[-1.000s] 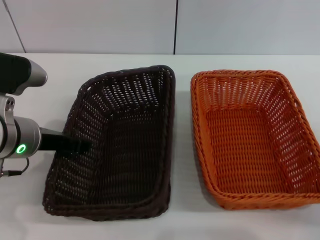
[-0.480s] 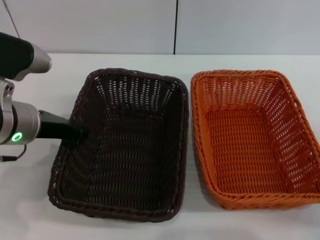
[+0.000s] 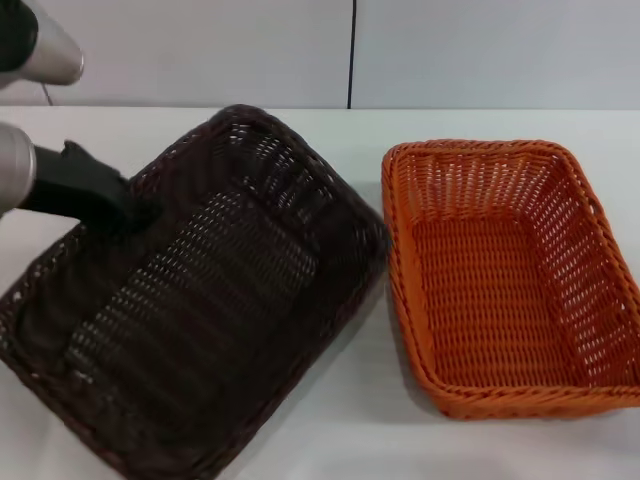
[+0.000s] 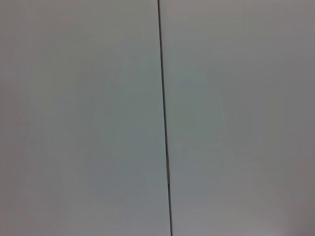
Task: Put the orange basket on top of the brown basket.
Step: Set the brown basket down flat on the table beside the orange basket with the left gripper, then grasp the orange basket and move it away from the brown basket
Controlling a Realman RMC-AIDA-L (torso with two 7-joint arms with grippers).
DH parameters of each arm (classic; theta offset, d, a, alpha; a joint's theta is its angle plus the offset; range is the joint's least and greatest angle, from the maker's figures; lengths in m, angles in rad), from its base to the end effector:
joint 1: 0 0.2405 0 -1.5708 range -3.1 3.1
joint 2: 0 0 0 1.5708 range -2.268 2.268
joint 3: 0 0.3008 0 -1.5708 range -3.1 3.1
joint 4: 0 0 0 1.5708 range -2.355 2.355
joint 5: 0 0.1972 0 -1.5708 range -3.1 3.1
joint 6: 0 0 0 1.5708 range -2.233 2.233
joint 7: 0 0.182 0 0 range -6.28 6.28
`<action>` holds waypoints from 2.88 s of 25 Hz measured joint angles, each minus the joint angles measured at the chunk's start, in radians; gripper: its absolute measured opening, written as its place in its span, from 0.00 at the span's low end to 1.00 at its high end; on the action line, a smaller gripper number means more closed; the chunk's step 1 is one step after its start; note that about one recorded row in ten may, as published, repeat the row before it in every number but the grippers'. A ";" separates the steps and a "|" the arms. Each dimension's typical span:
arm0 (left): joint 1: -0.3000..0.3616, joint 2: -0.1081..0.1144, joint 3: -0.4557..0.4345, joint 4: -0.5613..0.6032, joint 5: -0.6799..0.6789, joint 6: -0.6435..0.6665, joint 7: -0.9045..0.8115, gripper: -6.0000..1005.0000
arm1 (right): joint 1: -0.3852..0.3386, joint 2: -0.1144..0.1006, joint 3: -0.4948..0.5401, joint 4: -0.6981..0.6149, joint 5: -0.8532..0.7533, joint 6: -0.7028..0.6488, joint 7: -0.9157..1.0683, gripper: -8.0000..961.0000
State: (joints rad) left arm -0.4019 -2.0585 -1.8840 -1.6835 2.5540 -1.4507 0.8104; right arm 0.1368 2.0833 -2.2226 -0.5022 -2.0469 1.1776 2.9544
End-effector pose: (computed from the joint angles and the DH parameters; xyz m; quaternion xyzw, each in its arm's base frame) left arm -0.2367 0.3766 0.0207 -0.9194 -0.2154 0.0969 0.3146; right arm 0.3960 0.3033 -0.0037 -0.5565 0.2919 0.2595 0.7334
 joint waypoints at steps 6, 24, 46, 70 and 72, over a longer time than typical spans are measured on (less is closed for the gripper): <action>-0.124 0.003 -0.141 0.004 -0.068 -0.205 0.252 0.21 | -0.012 0.004 -0.006 -0.015 0.000 0.007 0.000 0.85; -0.355 0.003 -0.103 0.330 -0.025 -0.144 0.482 0.19 | -0.009 0.003 -0.022 -0.020 0.007 0.030 0.000 0.85; -0.181 -0.010 0.127 0.175 -0.005 0.488 0.259 0.72 | 0.002 -0.002 -0.016 -0.033 0.007 0.021 0.000 0.85; 0.354 -0.012 0.813 1.053 -0.292 2.558 -0.451 0.77 | 0.290 -0.107 0.961 -1.378 -0.189 -2.254 -0.282 0.85; 0.347 -0.012 0.816 1.079 -0.322 2.551 -0.453 0.77 | 0.334 -0.096 1.021 -1.382 -0.172 -2.421 -0.328 0.85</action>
State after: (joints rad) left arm -0.0550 -2.0708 -1.0681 -0.6041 2.2317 1.1004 0.3573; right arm 0.4705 1.9875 -1.2014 -1.8840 -2.2185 -1.2433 2.6265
